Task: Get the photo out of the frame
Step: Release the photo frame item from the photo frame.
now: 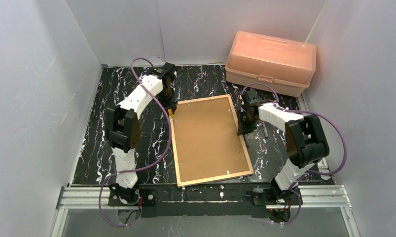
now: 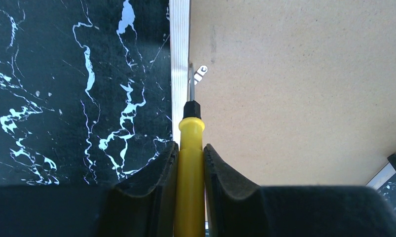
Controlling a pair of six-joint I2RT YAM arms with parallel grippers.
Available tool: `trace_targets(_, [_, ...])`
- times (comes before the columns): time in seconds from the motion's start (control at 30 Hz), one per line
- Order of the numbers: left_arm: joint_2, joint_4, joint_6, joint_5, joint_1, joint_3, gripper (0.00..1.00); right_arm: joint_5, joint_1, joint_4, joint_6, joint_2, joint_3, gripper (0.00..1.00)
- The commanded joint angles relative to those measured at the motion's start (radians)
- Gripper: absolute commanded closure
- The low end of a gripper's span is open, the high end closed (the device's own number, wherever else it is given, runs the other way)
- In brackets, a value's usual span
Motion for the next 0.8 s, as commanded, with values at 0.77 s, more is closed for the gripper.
trace_targets(0.77, [0.005, -0.088, -0.012, 0.083, -0.003, 0.023, 1.00, 0.010, 0.008, -0.017, -0.003, 0.019, 0.003, 0.85])
